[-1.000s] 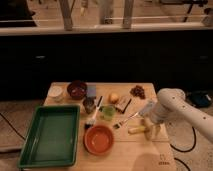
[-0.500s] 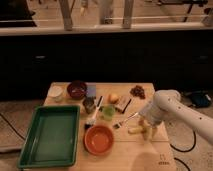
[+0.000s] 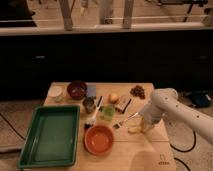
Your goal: Place banana in table surface
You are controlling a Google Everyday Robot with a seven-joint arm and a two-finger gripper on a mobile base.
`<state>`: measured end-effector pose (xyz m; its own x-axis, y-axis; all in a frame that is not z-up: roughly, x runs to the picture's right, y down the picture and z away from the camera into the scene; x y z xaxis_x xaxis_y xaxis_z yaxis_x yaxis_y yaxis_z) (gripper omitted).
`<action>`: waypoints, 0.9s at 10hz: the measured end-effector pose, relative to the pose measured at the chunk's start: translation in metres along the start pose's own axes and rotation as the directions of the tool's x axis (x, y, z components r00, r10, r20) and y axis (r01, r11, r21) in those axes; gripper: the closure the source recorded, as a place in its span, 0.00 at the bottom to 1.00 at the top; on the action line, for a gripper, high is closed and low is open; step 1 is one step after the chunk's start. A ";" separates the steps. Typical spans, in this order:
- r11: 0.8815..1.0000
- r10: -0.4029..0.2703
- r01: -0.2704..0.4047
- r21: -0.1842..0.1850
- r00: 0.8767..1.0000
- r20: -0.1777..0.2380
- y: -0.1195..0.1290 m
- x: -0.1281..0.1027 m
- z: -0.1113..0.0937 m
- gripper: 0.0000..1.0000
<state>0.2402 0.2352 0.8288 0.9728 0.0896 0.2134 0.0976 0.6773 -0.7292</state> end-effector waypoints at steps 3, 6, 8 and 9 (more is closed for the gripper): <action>1.000 0.006 -0.006 0.007 1.000 -0.004 -0.003 0.001 -0.006 1.00; 1.000 0.009 -0.009 0.009 1.000 -0.009 -0.006 0.002 -0.010 1.00; 1.000 0.009 -0.009 0.014 1.000 -0.012 -0.008 0.002 -0.013 1.00; 1.000 0.007 -0.007 0.019 1.000 -0.014 -0.009 0.002 -0.016 1.00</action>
<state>0.2449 0.2173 0.8250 0.9763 0.0848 0.1992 0.0867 0.6901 -0.7185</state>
